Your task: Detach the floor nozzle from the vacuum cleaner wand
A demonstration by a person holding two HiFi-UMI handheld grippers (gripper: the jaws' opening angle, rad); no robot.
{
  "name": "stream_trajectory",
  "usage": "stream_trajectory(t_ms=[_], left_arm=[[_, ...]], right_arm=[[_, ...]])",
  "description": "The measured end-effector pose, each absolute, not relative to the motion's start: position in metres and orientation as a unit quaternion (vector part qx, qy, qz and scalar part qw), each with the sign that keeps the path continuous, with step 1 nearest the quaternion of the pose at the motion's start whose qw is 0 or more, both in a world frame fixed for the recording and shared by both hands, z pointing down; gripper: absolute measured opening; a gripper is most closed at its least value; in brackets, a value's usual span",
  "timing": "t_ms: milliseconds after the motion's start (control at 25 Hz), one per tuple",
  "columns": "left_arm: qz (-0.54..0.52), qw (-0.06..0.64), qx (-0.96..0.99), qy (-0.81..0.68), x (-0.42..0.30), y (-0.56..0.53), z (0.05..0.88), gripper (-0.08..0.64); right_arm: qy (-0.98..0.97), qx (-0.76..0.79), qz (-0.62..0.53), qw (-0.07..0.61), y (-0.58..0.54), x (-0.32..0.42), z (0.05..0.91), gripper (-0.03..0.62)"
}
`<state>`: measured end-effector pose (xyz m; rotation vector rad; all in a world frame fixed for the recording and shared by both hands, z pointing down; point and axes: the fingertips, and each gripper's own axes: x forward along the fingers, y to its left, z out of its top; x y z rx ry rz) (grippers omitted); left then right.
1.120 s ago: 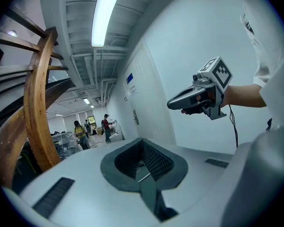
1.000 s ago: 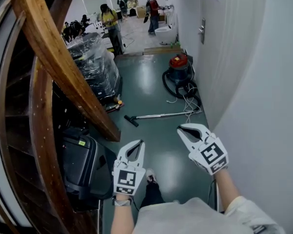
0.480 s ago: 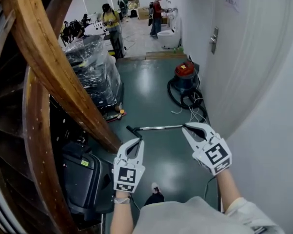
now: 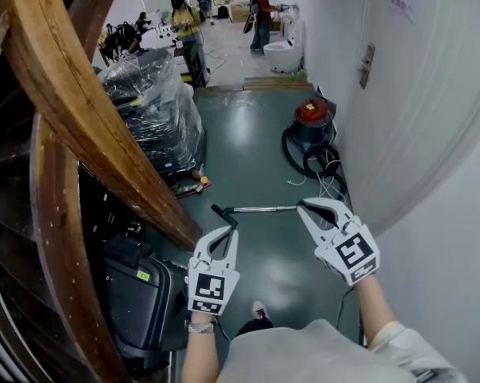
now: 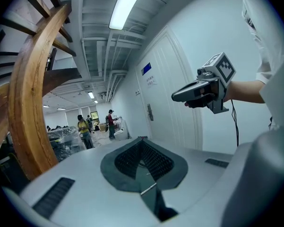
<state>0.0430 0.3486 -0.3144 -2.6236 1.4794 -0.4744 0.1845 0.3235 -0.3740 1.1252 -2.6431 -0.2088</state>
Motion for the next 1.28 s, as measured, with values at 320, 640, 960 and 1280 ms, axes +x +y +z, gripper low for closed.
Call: stream_trajectory(t_ms=[320, 640, 960, 1280], left_arm=[[-0.166, 0.028, -0.856, 0.488, 0.015, 0.317, -0.299, 0.003], [-0.166, 0.034, -0.857, 0.487, -0.013, 0.273, -0.304, 0.003], [-0.173, 0.042, -0.853, 0.490, -0.033, 0.231, -0.303, 0.003], [-0.201, 0.052, -0.850, 0.484, -0.035, 0.212, -0.295, 0.003]], right_arm=[[-0.914, 0.377, -0.067, 0.136, 0.287, 0.149, -0.367, 0.032], [-0.911, 0.382, -0.070, 0.135, 0.247, 0.120, -0.367, 0.032], [-0.906, 0.384, -0.084, 0.157, 0.220, 0.106, -0.362, 0.032], [-0.903, 0.377, -0.083, 0.190, 0.200, 0.106, -0.337, 0.032]])
